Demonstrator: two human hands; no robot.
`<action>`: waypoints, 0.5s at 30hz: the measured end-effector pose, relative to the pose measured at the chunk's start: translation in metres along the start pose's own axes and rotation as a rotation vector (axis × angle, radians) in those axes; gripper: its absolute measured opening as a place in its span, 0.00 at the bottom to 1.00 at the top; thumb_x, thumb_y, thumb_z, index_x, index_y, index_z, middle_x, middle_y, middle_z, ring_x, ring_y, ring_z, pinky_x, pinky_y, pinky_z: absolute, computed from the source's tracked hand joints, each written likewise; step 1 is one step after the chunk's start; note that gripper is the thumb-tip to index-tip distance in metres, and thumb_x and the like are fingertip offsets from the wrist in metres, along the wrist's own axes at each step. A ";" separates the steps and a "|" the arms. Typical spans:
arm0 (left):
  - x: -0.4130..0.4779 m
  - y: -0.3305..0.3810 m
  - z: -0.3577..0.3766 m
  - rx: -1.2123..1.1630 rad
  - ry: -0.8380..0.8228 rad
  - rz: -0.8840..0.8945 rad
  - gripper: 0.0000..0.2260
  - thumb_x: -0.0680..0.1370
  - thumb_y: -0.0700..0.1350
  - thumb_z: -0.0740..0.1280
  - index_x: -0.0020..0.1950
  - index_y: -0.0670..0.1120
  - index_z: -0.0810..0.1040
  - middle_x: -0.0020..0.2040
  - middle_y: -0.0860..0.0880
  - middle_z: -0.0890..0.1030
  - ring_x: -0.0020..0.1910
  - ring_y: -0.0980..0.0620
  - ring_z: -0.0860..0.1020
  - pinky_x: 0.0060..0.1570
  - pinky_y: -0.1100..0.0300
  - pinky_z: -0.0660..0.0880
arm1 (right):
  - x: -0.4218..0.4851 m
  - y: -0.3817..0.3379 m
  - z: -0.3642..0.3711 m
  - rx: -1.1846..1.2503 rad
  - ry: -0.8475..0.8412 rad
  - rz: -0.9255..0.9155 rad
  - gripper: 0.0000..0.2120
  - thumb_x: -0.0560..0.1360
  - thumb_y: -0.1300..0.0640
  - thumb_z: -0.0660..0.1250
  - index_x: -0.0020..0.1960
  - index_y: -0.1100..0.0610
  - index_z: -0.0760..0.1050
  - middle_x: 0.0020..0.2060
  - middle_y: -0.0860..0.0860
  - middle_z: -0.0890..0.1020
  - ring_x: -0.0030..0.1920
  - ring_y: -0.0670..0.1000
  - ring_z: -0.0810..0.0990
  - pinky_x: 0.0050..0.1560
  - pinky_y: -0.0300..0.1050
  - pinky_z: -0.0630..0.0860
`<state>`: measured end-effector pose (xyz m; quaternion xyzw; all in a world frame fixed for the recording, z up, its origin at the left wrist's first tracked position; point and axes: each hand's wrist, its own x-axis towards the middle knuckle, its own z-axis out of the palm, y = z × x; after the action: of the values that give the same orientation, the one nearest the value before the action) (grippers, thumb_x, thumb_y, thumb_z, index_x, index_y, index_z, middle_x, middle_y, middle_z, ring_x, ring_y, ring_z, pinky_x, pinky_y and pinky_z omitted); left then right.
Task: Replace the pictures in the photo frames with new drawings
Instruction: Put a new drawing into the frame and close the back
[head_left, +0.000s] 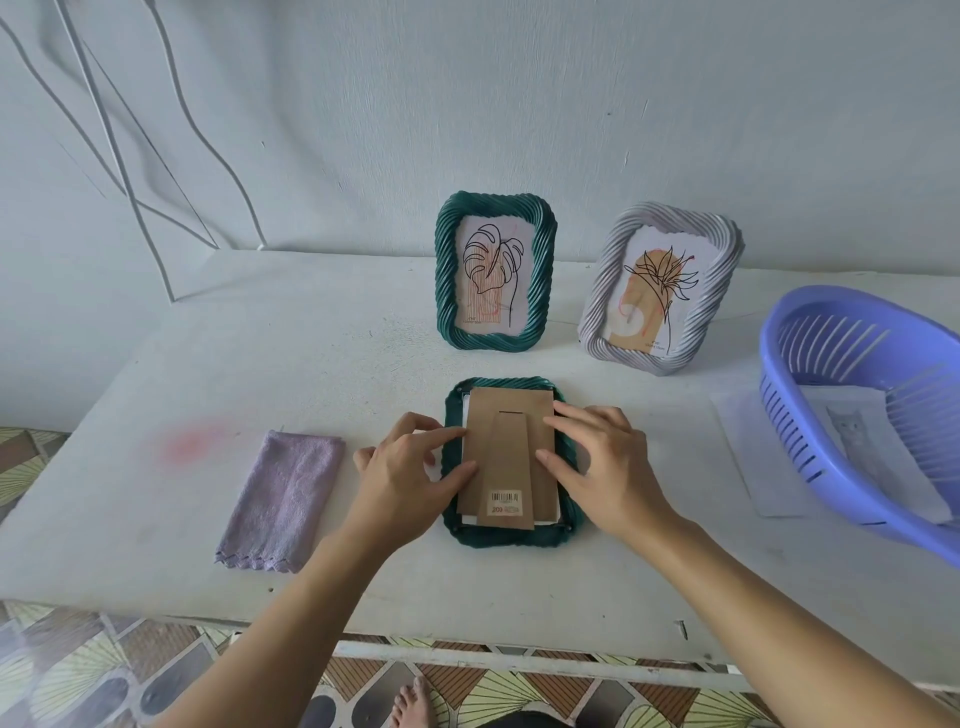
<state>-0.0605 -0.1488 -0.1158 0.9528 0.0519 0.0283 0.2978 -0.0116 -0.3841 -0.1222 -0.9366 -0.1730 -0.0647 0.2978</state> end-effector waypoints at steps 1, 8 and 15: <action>0.000 0.000 0.000 -0.009 -0.002 -0.006 0.17 0.76 0.61 0.69 0.64 0.61 0.79 0.58 0.59 0.72 0.46 0.67 0.74 0.53 0.52 0.63 | -0.001 0.000 0.001 0.023 0.005 0.011 0.19 0.74 0.48 0.73 0.63 0.52 0.80 0.65 0.46 0.79 0.63 0.53 0.74 0.59 0.60 0.75; 0.001 0.001 0.001 -0.050 -0.035 -0.070 0.16 0.76 0.60 0.69 0.64 0.62 0.78 0.59 0.59 0.71 0.48 0.68 0.72 0.53 0.52 0.62 | -0.003 -0.001 0.003 0.155 0.008 0.076 0.20 0.74 0.51 0.73 0.66 0.50 0.78 0.67 0.43 0.77 0.67 0.50 0.72 0.66 0.62 0.69; 0.001 0.004 0.003 -0.080 -0.035 -0.120 0.16 0.76 0.59 0.70 0.64 0.62 0.79 0.58 0.61 0.70 0.49 0.70 0.72 0.55 0.52 0.61 | 0.001 -0.004 -0.002 0.354 0.004 0.193 0.21 0.72 0.54 0.76 0.63 0.44 0.78 0.64 0.37 0.77 0.68 0.41 0.70 0.71 0.60 0.65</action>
<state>-0.0586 -0.1532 -0.1159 0.9356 0.1028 -0.0041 0.3379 -0.0118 -0.3819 -0.1180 -0.8818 -0.0906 -0.0063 0.4628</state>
